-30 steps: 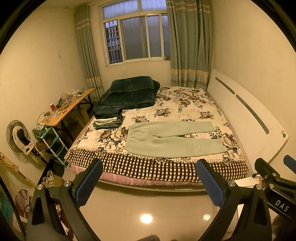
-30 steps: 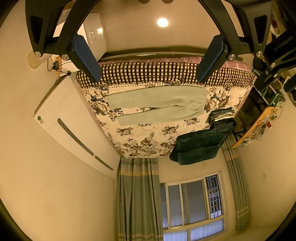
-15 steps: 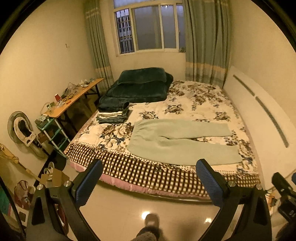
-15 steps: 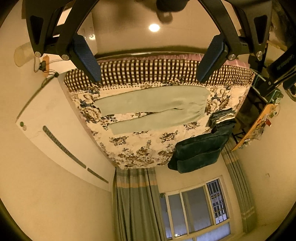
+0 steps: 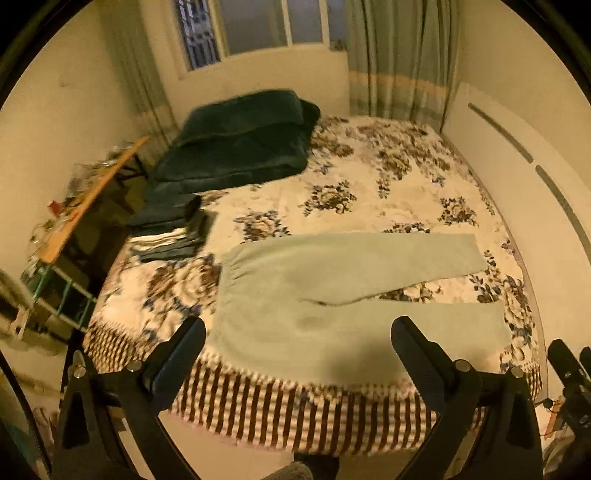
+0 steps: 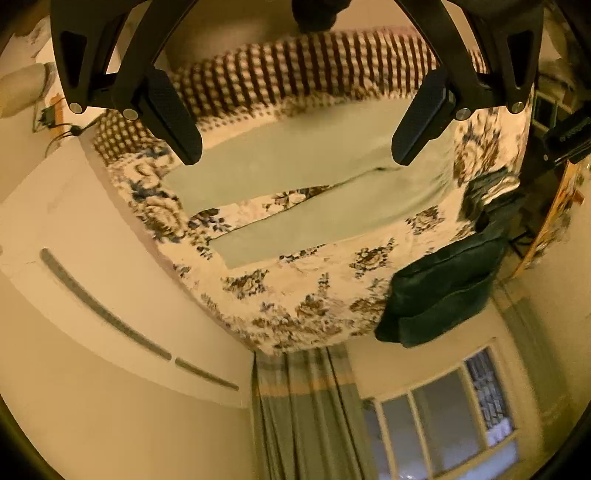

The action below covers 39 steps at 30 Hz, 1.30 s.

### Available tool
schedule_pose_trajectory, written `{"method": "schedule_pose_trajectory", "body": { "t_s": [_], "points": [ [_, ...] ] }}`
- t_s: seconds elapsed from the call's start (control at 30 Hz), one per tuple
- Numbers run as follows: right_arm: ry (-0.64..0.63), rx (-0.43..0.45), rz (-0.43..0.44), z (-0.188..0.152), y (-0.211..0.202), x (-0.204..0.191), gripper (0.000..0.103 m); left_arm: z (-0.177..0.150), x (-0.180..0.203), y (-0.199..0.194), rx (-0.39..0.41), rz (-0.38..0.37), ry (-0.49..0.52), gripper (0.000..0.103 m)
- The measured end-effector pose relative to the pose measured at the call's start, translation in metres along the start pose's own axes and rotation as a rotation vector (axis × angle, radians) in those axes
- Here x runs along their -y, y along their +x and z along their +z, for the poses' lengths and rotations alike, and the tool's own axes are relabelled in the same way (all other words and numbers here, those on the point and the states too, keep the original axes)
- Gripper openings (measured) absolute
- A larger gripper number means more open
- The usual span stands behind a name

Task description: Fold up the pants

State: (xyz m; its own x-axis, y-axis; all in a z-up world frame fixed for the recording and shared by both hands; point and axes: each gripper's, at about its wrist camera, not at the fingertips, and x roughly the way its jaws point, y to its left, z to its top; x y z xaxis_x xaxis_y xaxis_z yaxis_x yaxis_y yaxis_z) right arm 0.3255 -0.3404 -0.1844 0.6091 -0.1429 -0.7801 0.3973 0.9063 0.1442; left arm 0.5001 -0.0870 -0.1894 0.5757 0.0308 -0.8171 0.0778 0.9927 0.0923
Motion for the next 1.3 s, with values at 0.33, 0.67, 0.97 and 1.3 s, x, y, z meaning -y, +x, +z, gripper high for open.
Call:
{"method": "schedule_pose_trajectory", "body": {
  "t_s": [0.33, 0.67, 0.97, 1.3],
  "points": [
    [-0.044, -0.147, -0.026, 0.101, 0.245, -0.076, 0.103, 0.102, 0.016, 0.206, -0.142, 0.036, 0.086, 0.103],
    [-0.497, -0.454, 0.012, 0.169, 0.516, -0.136, 0.103, 0.150, 0.052, 0.420, -0.363, 0.066, 0.283, 0.099],
    [-0.904, -0.719, 0.080, 0.161, 0.707, -0.193, 0.103, 0.151, 0.077, 0.558, -0.516, 0.026, 0.375, 0.095],
    [-1.203, -0.967, 0.030, 0.112, 0.823, -0.199, 0.103, 0.135, 0.082, 0.625, -0.608, -0.008, 0.468, 0.095]
  ]
}}
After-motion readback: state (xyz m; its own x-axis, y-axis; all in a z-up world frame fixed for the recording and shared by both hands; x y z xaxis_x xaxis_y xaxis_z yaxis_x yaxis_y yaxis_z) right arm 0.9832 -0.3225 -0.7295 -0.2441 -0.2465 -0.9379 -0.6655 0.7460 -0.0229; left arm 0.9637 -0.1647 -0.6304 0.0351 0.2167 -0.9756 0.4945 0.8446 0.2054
